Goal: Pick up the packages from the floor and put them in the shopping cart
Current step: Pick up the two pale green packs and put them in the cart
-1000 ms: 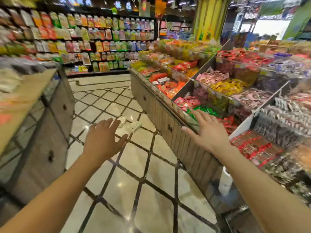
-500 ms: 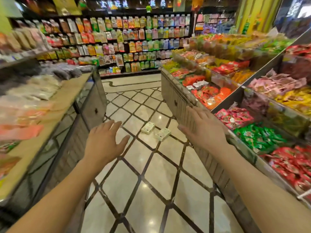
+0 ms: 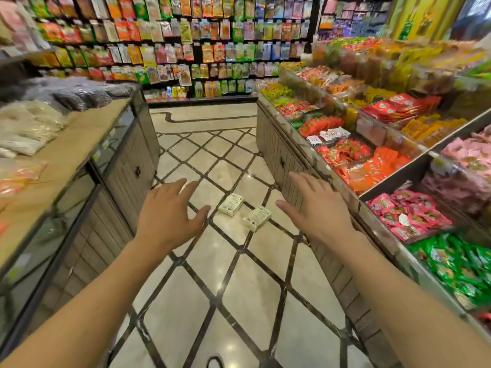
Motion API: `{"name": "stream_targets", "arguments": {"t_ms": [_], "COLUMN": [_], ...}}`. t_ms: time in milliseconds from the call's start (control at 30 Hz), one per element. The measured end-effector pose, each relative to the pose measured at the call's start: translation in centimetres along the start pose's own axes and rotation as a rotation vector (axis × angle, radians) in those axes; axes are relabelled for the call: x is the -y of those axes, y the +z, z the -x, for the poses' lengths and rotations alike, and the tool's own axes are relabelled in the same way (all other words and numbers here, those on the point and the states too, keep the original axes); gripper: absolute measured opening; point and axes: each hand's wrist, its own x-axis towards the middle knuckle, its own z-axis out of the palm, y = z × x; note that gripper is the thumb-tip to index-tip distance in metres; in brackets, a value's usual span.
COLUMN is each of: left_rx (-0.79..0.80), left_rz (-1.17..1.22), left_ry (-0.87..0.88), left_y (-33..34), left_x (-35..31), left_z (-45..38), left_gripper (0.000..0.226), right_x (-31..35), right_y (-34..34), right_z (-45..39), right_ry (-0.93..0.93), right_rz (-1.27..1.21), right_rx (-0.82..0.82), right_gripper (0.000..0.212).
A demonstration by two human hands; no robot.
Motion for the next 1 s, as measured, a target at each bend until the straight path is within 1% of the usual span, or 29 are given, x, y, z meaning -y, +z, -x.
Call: {"name": "stream_targets", "arguments": {"t_ms": [167, 300, 400, 567, 733, 800, 867, 1000], "left_rx": [0.021, 0.062, 0.066, 0.101, 0.123, 0.145, 0.165, 0.195], "left_rz": [0.015, 0.01, 0.038, 0.03, 0.015, 0.01, 0.012, 0.014], "left_ry": [0.01, 0.031, 0.03, 0.053, 0.054, 0.048, 0.041, 0.03], "left_y": [4.5, 7.1, 8.7, 12.1, 16.9, 19.1, 21.2, 24.8], "left_x": [4.6, 8.3, 10.1, 11.7, 12.4, 12.5, 12.4, 12.2], "left_z": [-9.3, -17.5, -22.9, -31.4, -41.0, -45.1, -49.1, -56.4], "left_gripper": [0.071, 0.07, 0.07, 0.069, 0.073, 0.071, 0.068, 0.068], "right_x": [1.4, 3.1, 3.5, 2.8, 0.4, -0.7, -1.6, -3.4], "right_y": [4.3, 6.8, 8.5, 12.0, 16.7, 18.9, 21.2, 25.2], "right_z": [-10.4, -17.6, -22.3, -30.1, -39.1, -43.2, -47.0, -54.4], "right_ry": [0.039, 0.08, 0.099, 0.121, 0.168, 0.175, 0.183, 0.191], "right_rz": [0.01, -0.002, -0.045, -0.071, -0.098, -0.12, -0.137, -0.16], "right_rx": [0.032, 0.037, 0.036, 0.04, 0.085, 0.088, 0.118, 0.19], "right_gripper": [0.086, 0.092, 0.088, 0.082, 0.087, 0.085, 0.08, 0.078]}}
